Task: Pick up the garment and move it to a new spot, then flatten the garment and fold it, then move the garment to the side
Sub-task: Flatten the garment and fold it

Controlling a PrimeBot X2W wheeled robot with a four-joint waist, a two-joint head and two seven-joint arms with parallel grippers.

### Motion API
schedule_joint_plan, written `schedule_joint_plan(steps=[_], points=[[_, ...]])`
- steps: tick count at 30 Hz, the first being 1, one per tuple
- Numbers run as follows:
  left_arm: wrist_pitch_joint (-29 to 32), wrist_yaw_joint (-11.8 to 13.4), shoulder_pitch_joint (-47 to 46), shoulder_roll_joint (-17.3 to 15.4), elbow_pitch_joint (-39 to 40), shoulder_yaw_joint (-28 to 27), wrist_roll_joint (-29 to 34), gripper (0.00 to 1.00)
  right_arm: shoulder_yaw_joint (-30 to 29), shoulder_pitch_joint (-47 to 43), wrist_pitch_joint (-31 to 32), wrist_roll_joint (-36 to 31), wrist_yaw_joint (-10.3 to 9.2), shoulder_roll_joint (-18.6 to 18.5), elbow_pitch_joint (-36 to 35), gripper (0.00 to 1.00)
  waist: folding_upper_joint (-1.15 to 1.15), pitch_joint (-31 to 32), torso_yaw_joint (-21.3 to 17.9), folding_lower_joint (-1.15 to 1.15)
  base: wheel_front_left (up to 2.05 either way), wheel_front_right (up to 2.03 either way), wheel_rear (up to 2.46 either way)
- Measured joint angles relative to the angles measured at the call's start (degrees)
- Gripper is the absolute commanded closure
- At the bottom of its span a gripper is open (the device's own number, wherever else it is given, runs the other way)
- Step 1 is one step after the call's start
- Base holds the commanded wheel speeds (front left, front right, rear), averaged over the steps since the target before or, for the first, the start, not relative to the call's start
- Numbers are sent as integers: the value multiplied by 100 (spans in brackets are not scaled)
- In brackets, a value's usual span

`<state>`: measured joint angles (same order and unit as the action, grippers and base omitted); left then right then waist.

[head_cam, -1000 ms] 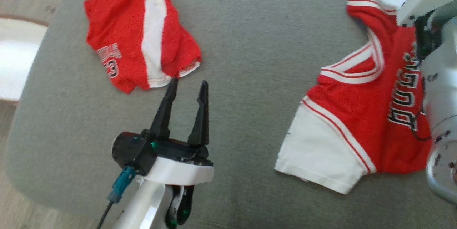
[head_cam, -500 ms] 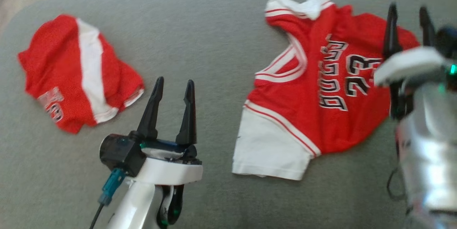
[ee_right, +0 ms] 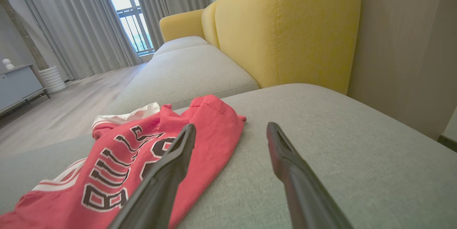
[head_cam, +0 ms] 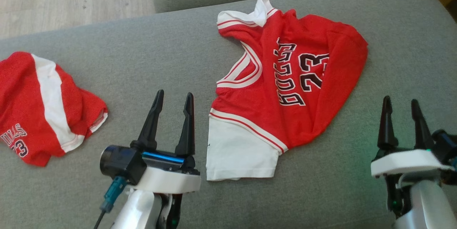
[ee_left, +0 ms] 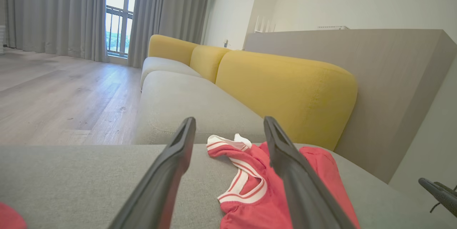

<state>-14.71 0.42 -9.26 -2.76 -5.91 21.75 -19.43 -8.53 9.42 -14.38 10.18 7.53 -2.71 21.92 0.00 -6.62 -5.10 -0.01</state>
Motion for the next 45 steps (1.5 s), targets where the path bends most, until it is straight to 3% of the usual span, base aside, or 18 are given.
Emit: schedule_joint_plan(steps=[11,16,21,33,34,35,36,40,42,45], points=[[0,-171,11,-1,-432,148,85,0,18,-71,27,42,0,14,-408,0,0,-30,-46,1,0,0,0],[26,-404,-33,-2,-1182,621,38,0,-135,-72,27,42,0,14,-435,0,0,-79,5,1,0,0,0],[578,-550,-214,-5,-1862,966,-18,0,-109,-71,27,43,0,14,-433,0,0,-130,-26,1,0,0,0],[1370,-301,-499,-3,-2542,1213,-214,0,-52,-60,26,92,0,14,-365,0,0,-237,-217,1,0,0,0],[1369,-327,-513,-3,-2536,1239,-269,17,-51,-59,26,91,0,14,-365,0,0,-247,-227,1,0,0,0],[1356,-347,-530,-3,-2524,1260,-322,69,-51,-57,26,91,0,14,-361,0,0,-255,-231,1,0,0,0],[1285,-339,-552,-3,-2507,1262,-369,100,-52,-55,26,91,0,14,-354,0,0,-264,-230,1,0,0,0],[675,-153,-654,-1,-2324,1179,-422,100,-53,-37,33,37,0,14,-247,0,0,-286,-178,1,0,0,0],[246,81,-788,1,-2216,982,-478,100,-82,93,158,-118,0,14,-104,0,0,-294,-101,1,0,0,0],[76,289,-876,0,-2026,730,-513,100,-120,330,345,-286,0,13,70,0,0,-306,6,1,0,0,0]])
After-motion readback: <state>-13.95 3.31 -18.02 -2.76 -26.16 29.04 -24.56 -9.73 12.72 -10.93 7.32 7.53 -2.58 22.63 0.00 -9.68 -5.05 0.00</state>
